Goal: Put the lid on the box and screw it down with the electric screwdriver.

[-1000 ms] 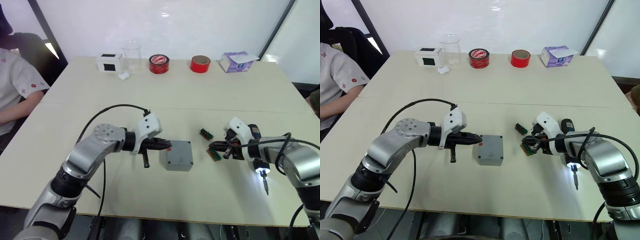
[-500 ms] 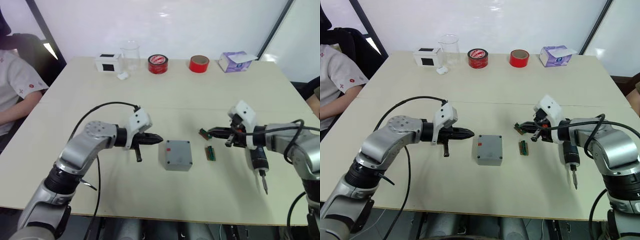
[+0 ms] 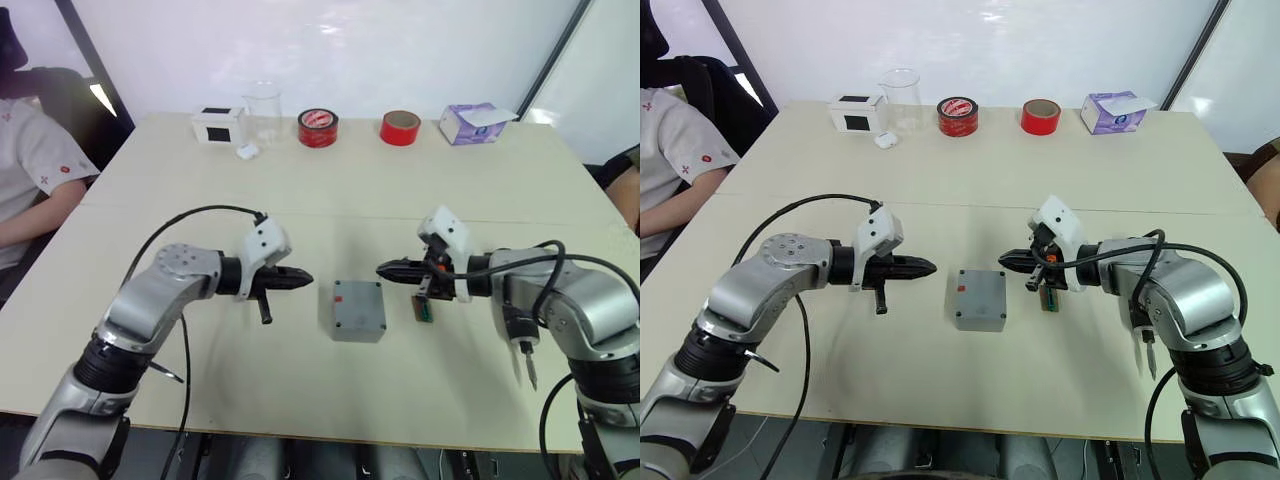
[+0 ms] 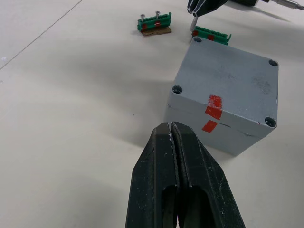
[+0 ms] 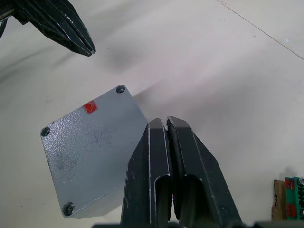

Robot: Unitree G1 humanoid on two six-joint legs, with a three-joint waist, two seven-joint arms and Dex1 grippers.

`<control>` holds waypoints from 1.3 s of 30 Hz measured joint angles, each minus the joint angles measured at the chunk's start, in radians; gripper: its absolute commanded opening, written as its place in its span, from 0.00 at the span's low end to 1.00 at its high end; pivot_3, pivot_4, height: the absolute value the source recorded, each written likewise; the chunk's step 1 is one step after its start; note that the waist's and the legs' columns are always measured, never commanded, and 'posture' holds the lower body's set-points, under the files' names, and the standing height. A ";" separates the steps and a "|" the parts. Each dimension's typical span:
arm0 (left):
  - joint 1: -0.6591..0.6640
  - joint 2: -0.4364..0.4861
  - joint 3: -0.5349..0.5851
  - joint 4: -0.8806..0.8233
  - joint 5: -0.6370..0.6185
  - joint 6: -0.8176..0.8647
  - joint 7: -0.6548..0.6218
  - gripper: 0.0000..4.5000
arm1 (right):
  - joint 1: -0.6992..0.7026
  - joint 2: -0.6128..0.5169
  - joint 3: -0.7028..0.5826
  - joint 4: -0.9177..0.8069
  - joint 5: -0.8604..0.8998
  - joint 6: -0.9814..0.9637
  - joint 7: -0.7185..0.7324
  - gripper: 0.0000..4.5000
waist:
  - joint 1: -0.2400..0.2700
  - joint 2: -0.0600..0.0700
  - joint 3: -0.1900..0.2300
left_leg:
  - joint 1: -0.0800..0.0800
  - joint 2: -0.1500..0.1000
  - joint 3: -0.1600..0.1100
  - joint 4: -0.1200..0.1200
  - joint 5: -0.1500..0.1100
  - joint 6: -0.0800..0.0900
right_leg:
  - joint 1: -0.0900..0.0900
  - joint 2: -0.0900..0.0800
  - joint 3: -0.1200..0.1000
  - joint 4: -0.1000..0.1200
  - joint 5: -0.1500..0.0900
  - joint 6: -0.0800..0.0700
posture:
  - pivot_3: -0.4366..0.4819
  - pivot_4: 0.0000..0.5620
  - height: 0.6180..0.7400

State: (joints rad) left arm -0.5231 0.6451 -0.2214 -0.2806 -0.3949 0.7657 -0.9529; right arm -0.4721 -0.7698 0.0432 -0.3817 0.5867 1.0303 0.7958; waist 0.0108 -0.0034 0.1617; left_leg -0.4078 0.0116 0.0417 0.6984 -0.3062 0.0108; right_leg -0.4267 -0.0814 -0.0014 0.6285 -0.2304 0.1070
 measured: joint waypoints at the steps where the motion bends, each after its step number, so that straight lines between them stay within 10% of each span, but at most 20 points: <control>1: 0.000 0.000 0.000 0.000 -0.001 0.004 0.001 0.00 | 0.001 0.000 0.005 0.000 -0.003 -0.001 0.000 0.01 | 0.000 0.000 0.000 | 0.000 0.000 0.000 0.000 0.000 0.000 | 0.000 0.000 0.000 0.000 0.000 0.000 | 0.48 0.27 1.00; 39: 0.000 -0.014 -0.005 0.002 0.014 -0.007 -0.002 0.00 | 0.032 -0.013 0.006 -0.010 0.025 0.024 -0.003 0.01 | 0.000 0.000 0.000 | 0.000 0.000 0.000 0.000 0.000 0.000 | 0.000 0.000 0.000 0.000 0.000 0.000 | 0.48 0.27 1.00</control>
State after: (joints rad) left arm -0.5232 0.6310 -0.2260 -0.2789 -0.3812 0.7583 -0.9550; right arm -0.4402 -0.7827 0.0495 -0.3916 0.6117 1.0541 0.7929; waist 0.0110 -0.0034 0.1617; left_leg -0.4078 0.0116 0.0417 0.6984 -0.3062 0.0108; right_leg -0.4266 -0.0814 -0.0014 0.6285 -0.2304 0.1070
